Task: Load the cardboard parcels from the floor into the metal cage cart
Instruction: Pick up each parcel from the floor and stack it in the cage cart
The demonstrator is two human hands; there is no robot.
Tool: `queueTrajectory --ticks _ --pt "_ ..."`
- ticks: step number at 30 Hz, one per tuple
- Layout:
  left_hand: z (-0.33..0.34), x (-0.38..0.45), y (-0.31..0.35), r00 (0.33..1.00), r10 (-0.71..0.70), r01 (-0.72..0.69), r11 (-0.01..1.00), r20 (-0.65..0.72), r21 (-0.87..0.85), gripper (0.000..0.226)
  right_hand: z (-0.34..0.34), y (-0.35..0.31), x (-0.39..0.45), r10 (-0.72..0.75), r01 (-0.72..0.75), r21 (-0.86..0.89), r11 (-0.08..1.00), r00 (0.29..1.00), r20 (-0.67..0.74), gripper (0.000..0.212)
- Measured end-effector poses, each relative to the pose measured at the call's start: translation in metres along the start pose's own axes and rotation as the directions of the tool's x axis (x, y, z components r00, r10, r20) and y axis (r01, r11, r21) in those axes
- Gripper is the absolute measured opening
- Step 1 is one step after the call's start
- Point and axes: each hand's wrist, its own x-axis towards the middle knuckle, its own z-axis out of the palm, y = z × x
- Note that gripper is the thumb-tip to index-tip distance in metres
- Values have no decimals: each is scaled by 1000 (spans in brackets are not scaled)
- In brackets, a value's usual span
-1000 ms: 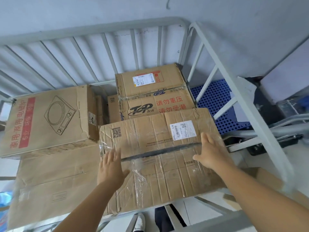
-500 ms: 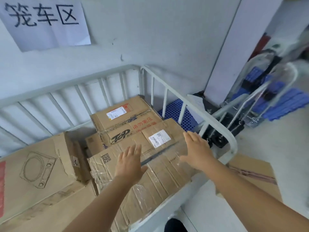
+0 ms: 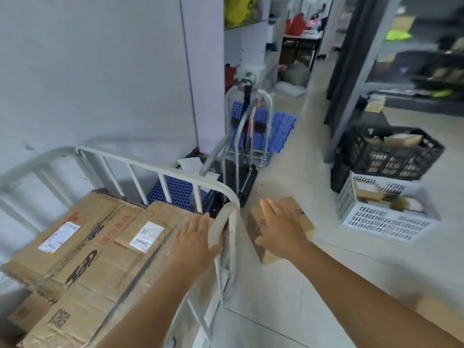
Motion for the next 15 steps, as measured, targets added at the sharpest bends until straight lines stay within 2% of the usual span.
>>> queueTrajectory --ticks 5,10,15 --pt "28 -3 63 989 129 -131 991 65 23 81 8 70 -55 153 -153 25 988 988 -12 93" --pt "59 -41 125 961 251 -260 963 119 70 75 19 129 -126 262 -262 39 964 965 1 88" --pt "90 -75 173 930 295 -323 941 219 105 76 27 172 -195 369 -372 31 928 927 70 91"
